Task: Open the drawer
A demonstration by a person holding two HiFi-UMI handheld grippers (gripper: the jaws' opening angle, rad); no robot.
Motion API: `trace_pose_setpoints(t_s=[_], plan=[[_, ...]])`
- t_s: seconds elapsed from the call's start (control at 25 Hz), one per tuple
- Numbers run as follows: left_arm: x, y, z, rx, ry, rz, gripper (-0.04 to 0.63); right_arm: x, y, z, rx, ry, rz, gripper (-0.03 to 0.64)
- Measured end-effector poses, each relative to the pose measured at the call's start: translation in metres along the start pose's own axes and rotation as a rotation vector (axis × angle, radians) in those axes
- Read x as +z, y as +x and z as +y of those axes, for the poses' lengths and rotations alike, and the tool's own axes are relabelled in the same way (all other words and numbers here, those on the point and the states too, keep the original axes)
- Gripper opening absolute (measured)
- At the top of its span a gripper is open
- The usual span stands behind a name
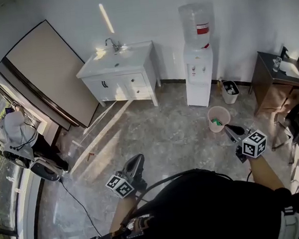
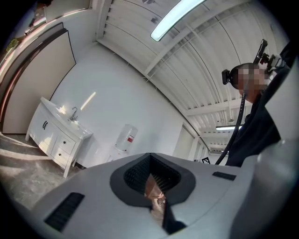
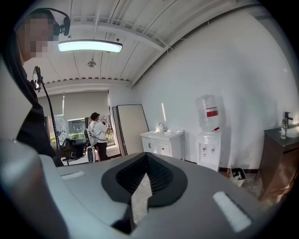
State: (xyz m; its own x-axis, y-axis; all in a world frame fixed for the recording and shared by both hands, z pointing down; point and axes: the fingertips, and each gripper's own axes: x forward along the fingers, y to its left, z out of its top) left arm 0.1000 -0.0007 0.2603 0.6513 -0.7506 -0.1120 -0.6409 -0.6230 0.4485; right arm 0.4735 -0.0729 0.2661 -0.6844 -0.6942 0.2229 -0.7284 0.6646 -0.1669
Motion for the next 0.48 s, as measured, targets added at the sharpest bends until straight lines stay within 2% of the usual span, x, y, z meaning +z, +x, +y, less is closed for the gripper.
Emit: trace_pose_setpoints(t_s=[0.28, 0.48], plan=[[0.059, 0.04, 0.098, -0.096, 0.015, 0.019, 0.0, 0.053, 0.087, 0.003, -0.067, -0.048, -0.031, 0.0], [0.097, 0.071, 0.165, -0.174, 0.023, 0.047, 0.0, 0.075, 0.145, -0.012, -0.157, -0.01, -0.052, 0.0]])
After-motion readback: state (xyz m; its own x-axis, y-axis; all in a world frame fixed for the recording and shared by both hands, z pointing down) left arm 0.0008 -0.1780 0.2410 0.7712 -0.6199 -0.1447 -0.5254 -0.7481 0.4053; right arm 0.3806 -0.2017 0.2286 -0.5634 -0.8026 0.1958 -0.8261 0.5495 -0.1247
